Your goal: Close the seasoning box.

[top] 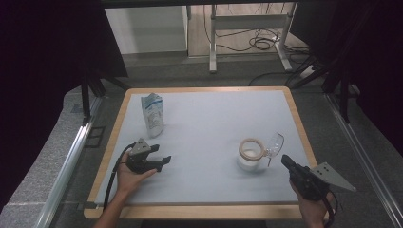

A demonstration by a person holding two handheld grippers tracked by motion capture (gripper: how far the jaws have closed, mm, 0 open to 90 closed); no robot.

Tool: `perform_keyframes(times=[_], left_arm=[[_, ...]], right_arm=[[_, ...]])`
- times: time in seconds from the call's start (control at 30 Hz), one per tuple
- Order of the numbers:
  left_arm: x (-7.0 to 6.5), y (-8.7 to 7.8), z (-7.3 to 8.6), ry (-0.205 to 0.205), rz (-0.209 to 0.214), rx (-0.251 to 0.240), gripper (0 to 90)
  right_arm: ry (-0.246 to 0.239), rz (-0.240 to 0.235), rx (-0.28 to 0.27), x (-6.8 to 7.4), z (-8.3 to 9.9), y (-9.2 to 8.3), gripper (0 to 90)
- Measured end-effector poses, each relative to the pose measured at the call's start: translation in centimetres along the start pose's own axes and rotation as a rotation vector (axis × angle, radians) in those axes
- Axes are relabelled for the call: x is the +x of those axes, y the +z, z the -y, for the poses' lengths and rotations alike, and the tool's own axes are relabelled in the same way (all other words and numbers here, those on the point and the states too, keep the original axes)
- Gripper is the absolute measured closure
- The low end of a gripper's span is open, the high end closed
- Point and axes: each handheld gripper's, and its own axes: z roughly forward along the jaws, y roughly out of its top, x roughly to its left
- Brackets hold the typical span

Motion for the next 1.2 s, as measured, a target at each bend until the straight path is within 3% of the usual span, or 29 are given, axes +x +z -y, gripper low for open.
perform_keyframes(times=[0.4, 1.0, 1.2], left_arm=[[-0.7, 0.3, 0.7, 0.014, -0.003, 0.03, 28.3], [-1.3, 0.5, 1.0, 0.039, -0.015, 0.05, 28.3], [-1.4, 0.6, 0.9, 0.044, -0.014, 0.053, 28.3]], right_arm=[[0.0, 0.006, 0.002, -0.2, -0.3, 1.1, 90.0], [-0.03, -0.007, -0.01, 0.9, -1.4, 2.2, 90.0], [-0.034, -0.024, 0.004, 1.7, -1.6, 3.4, 90.0]])
